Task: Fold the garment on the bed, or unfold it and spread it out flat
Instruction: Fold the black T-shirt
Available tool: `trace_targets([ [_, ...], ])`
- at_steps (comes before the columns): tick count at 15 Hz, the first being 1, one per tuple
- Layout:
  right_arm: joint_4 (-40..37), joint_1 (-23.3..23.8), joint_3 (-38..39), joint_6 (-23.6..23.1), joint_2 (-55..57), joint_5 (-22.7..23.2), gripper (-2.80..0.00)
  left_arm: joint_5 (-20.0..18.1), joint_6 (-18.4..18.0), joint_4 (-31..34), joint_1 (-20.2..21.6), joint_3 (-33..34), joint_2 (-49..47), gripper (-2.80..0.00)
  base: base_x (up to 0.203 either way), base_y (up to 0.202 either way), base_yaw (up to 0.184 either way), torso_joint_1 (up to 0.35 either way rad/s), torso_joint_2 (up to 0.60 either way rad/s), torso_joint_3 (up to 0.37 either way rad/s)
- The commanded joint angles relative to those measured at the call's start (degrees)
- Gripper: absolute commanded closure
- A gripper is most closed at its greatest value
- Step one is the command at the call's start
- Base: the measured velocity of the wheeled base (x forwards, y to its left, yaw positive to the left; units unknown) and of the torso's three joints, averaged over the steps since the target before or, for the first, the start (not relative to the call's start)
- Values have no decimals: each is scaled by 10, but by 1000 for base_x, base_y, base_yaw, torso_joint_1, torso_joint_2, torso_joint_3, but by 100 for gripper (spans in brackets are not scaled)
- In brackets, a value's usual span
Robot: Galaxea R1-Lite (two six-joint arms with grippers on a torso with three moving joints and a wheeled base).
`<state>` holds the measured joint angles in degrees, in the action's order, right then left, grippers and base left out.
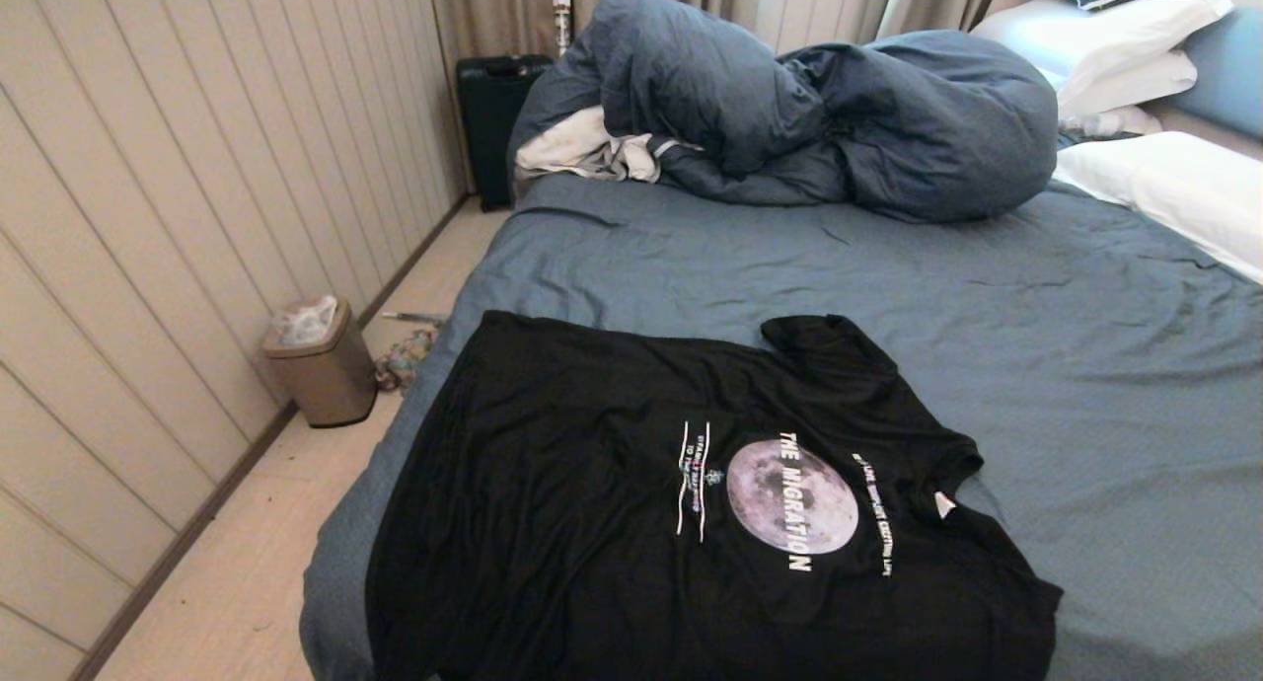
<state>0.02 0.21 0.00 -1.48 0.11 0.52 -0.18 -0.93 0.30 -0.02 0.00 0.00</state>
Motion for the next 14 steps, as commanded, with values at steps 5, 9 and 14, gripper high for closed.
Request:
trace_targets([
  [5,0,0,0,3,2,1,0,-1,-3,1,0,0,-1,0,0,0,0,0,0,0],
  [9,1,0,0,-1,2,2,0,-2,-5,2,0,0,-1,0,0,0,0,0,0,0],
  [14,-60,1,-32,-34,5,3,0,-4,-4,12,0,-38,-4,0,0,0,0,0,0,0],
])
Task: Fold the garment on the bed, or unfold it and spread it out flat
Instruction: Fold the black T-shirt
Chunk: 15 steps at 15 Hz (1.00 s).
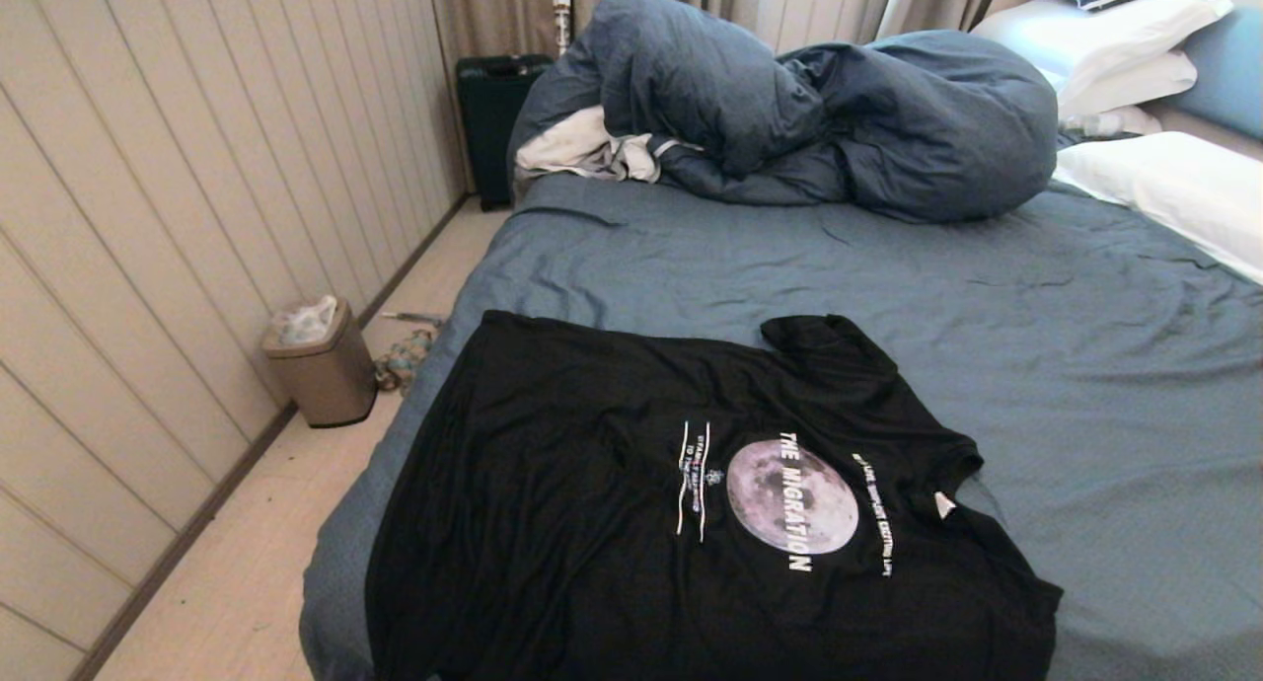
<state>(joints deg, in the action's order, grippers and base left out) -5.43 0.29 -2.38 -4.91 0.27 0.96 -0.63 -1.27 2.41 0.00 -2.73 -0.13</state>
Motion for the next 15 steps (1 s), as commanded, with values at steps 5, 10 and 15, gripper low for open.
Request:
trace_targets([
  [5,-40,-1,-19,-33,37,16,0,-33,29,107,-2,-274,-165,0,0,0,0,0,0,0],
  [10,-39,-1,-19,-39,64,17,0,-76,81,149,-3,-345,-291,0,0,0,0,0,0,0],
  [15,-59,-3,-203,10,186,43,0,-76,84,157,-2,-337,-301,0,0,0,0,0,0,0],
])
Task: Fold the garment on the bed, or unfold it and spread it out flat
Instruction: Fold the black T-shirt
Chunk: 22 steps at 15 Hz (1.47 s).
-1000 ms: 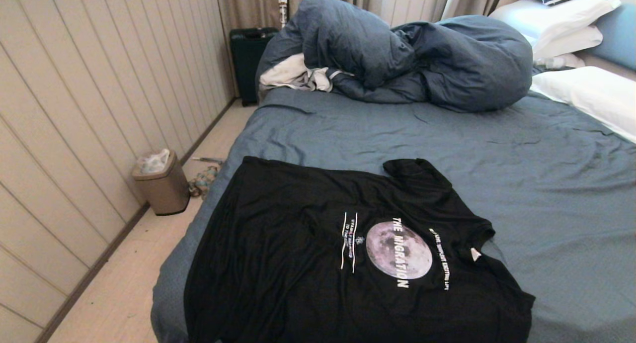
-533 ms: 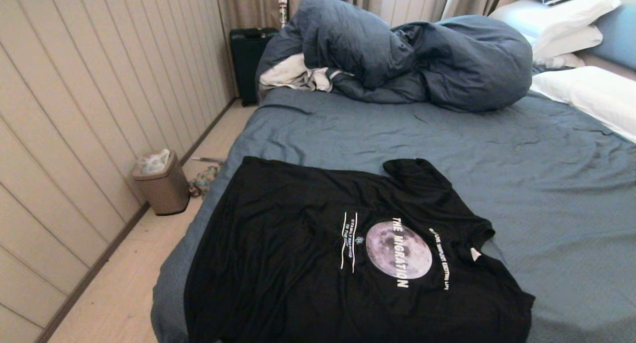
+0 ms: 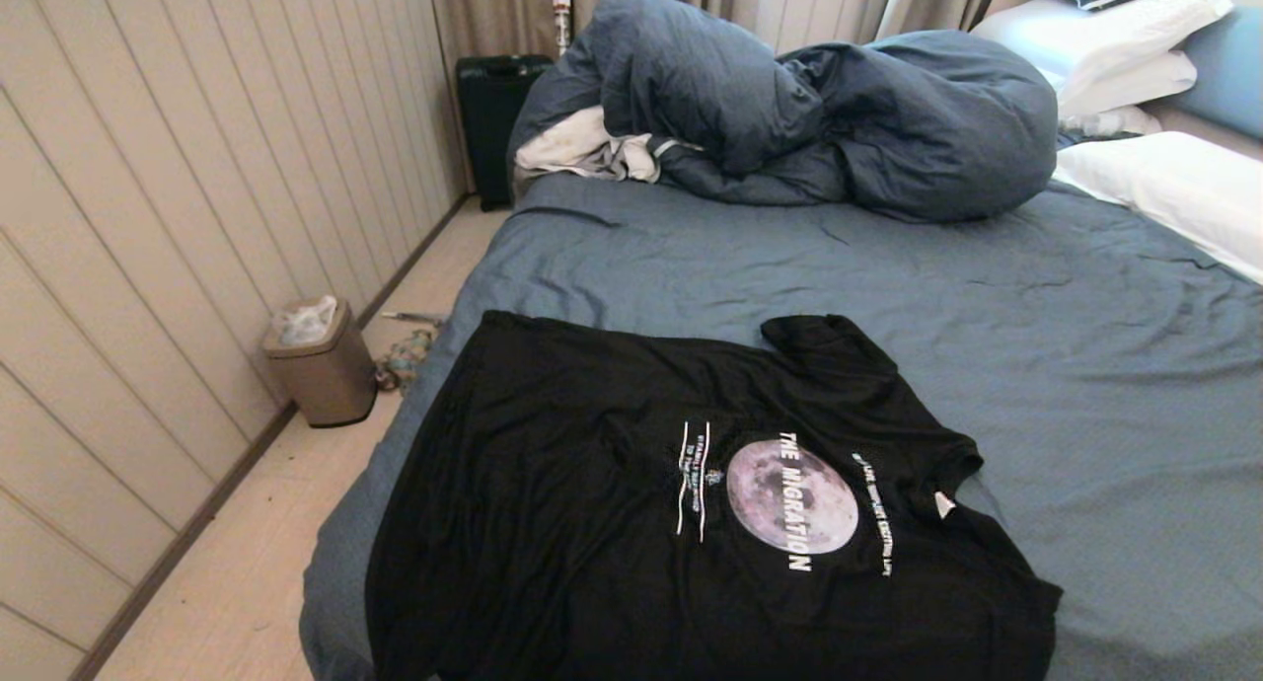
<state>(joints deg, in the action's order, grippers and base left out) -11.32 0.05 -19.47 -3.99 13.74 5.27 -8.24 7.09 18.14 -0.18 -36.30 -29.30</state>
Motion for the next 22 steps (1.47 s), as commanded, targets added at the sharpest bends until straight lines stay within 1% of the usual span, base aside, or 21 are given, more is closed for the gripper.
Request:
trace_targets([
  [1,-4,-1,-68,10,106,4,0,-1,3,14,0,-6,-27,0,0,0,0,0,0,0],
  [2,-10,-2,-98,16,162,7,0,-5,12,39,-1,-14,-52,0,0,0,0,0,0,0],
  [3,-16,-2,-123,21,226,9,0,-21,29,59,-3,-23,-87,0,0,0,0,0,0,0],
  [4,-20,-1,-141,25,288,11,0,-47,43,68,-4,-28,-123,0,0,0,0,0,0,0],
  [6,-25,2,-170,45,424,17,0,-113,57,78,-9,-34,-197,0,0,0,0,0,0,0],
  [7,-24,11,-182,62,485,23,0,-135,60,79,-17,-38,-235,0,0,0,0,0,0,0],
  [8,-18,28,-192,78,540,40,0,-149,62,80,-28,-41,-278,0,0,0,0,0,0,0],
  [9,-8,55,-198,91,584,77,0,-157,62,79,-37,-43,-319,0,0,0,0,0,0,0],
  [10,2,85,-200,101,612,136,0,-162,62,71,-43,-43,-358,0,0,0,0,0,0,0],
  [11,7,100,-200,109,634,180,0,-165,61,51,-46,-40,-397,0,0,0,0,0,0,0],
  [12,8,105,-200,115,650,193,0,-167,61,17,-49,-32,-432,0,0,0,0,0,0,0],
  [14,4,117,-204,127,650,196,0,-169,66,-78,-50,-2,-493,0,0,0,0,0,0,0],
  [17,-60,146,-242,155,632,187,0,-176,70,-247,-47,55,-574,0,0,0,0,0,0,0],
  [18,-74,153,-262,168,620,178,0,-180,69,-301,-46,78,-600,0,0,0,0,0,0,0],
  [19,-81,158,-273,183,604,159,0,-181,68,-366,-45,96,-625,0,0,0,0,0,0,0],
  [20,-94,157,-291,193,591,136,0,-183,70,-411,-45,110,-651,0,0,0,0,0,0,0],
  [21,-124,152,-313,198,583,121,0,-184,74,-452,-43,118,-676,0,0,0,0,0,0,0],
  [22,-154,148,-336,206,577,115,0,-184,86,-493,-35,121,-691,0,0,0,0,0,0,0],
])
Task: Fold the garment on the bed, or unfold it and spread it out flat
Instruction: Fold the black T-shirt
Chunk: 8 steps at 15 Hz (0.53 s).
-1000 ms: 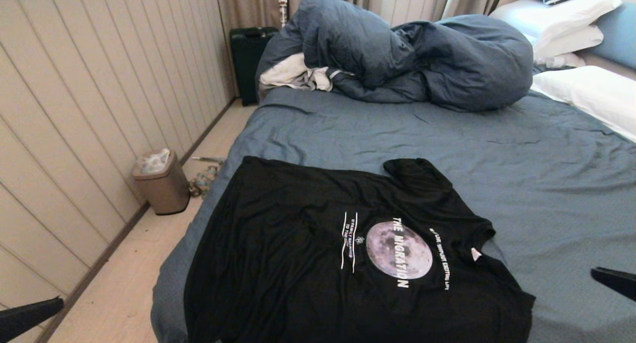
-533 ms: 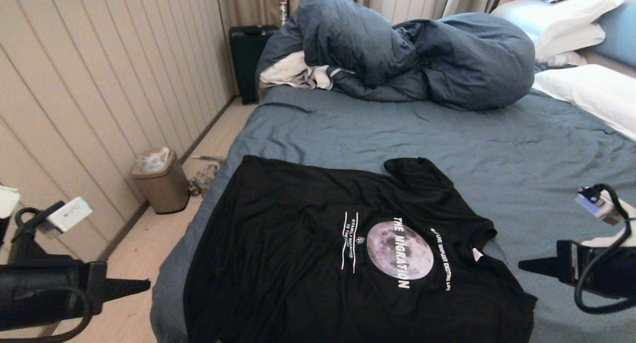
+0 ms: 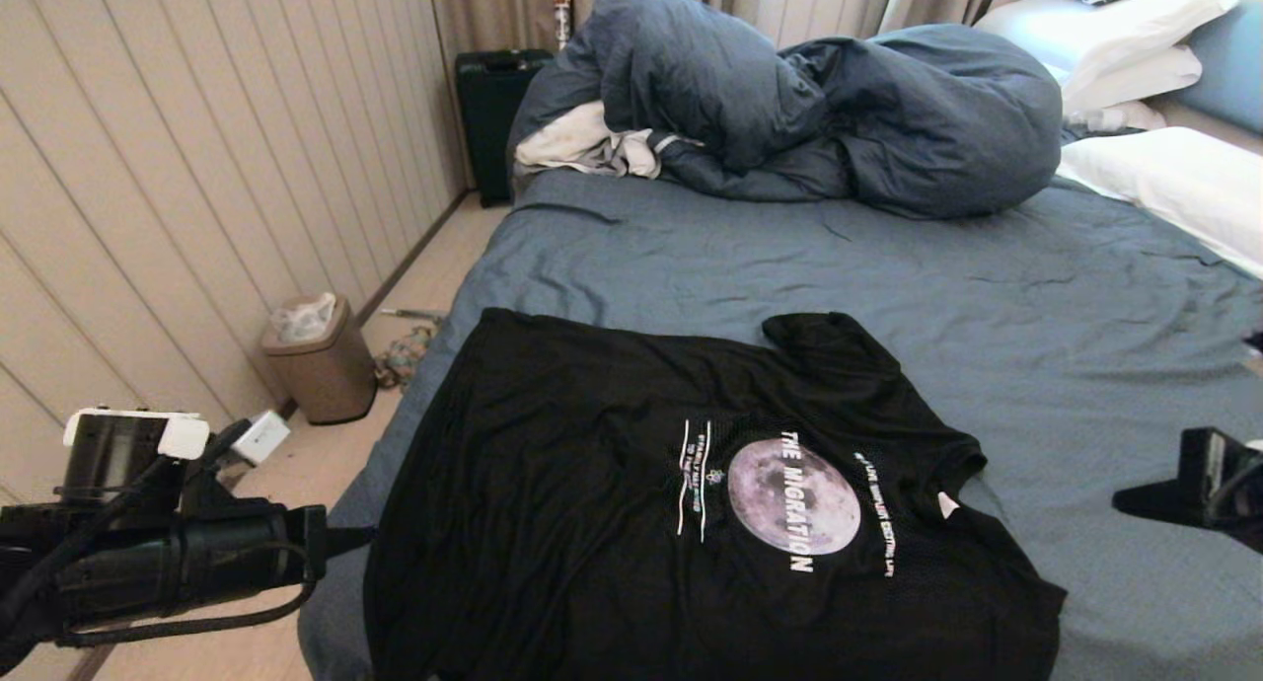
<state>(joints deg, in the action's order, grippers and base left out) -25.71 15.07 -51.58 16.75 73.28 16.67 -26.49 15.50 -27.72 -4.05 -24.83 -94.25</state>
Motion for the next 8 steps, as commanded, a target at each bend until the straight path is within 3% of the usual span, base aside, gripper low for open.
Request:
trace_targets([
  [1,-25,-3,-36,22,-22,-2,0,0,12,-55,9,13,-55,0,0,0,0,0,0,0],
  [3,-33,-5,-60,49,-28,-6,0,3,3,-79,28,21,-79,0,0,0,0,0,0,0],
  [5,-33,-12,-74,48,-27,-7,0,5,-36,-86,42,32,-83,0,0,0,0,0,0,0],
  [6,-34,-13,-86,48,-25,-7,0,5,-55,-87,43,36,-94,-280,0,0,0,0,0,0],
  [8,-41,-25,-95,45,-24,-7,0,7,-73,-106,42,48,-104,-280,0,0,0,0,0,0],
])
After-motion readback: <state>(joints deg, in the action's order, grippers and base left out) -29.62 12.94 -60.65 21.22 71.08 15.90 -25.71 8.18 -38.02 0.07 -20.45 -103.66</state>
